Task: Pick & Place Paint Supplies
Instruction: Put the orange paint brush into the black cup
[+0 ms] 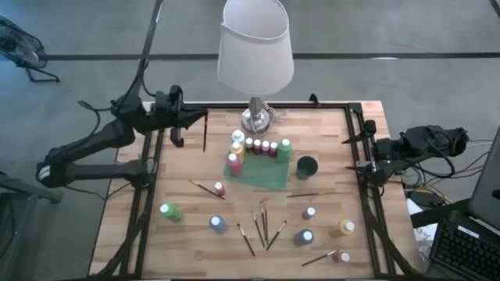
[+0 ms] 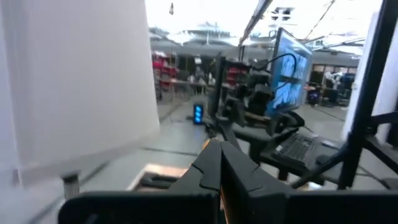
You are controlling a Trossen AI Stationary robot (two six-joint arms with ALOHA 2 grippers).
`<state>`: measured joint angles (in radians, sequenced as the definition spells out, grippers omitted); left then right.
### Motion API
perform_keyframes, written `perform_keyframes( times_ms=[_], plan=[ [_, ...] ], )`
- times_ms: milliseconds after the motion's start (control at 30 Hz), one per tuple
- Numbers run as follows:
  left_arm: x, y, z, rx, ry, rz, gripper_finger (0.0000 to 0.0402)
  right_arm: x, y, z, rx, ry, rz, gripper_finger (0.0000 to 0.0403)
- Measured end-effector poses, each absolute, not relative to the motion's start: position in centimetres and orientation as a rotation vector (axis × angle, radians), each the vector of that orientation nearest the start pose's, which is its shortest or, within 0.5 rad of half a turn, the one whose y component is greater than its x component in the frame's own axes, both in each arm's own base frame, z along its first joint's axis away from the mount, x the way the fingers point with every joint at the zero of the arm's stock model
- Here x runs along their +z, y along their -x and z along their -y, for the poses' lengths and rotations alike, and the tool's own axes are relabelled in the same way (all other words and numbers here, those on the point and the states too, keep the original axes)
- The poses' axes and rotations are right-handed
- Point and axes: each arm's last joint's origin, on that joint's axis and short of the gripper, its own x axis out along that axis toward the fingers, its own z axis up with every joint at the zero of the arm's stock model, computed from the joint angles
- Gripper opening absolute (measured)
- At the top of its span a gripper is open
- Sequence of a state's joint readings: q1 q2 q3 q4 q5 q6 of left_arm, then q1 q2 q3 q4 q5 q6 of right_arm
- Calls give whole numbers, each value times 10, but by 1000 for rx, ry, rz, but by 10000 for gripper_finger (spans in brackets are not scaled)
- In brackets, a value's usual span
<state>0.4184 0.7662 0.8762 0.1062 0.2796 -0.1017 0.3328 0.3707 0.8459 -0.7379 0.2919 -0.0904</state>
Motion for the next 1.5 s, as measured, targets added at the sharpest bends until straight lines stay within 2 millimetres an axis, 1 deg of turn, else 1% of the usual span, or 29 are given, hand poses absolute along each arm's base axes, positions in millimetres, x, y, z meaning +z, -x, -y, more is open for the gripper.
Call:
perform_keyframes(
  times_ms=[100,200,400,567,667,800,867,967,1033,1167,1233,1300,1367,1500],
  plan=[
    [402,-149,-54,180,15,236,0,349,-65,-12,-17,152,-173,364],
    [409,-149,-51,222,-13,257,0,362,-75,-13,-84,133,-56,364],
    [432,-140,-50,329,-55,324,0,382,-90,-19,-72,33,125,364],
    [452,-135,-49,367,-71,378,0,395,-100,-23,-69,27,246,364],
    [462,-139,-51,373,-94,385,0,402,-107,-25,-77,15,315,364],
    [476,-154,-55,365,-94,385,0,410,-115,-28,-86,-22,405,364],
    [483,-162,-55,349,-114,375,0,412,-119,-30,-58,-67,434,364],
    [495,-169,-54,324,-181,340,0,409,-130,-34,-34,-119,407,364],
    [505,-168,-52,289,-200,333,0,405,-139,-38,-21,-156,378,364],
    [524,-163,-45,178,-215,355,0,397,-163,-46,7,-287,339,364],
    [526,-165,-42,120,-219,338,0,395,-176,-50,-11,-307,367,364],
    [523,-172,-41,85,-221,303,0,395,-188,-54,-15,-318,412,364],
    [519,-182,-40,64,-213,279,0,395,-198,-57,2,-322,459,364],
    [508,-210,-37,13,-166,234,0,407,-206,-60,12,-352,473,364]
  ],
)
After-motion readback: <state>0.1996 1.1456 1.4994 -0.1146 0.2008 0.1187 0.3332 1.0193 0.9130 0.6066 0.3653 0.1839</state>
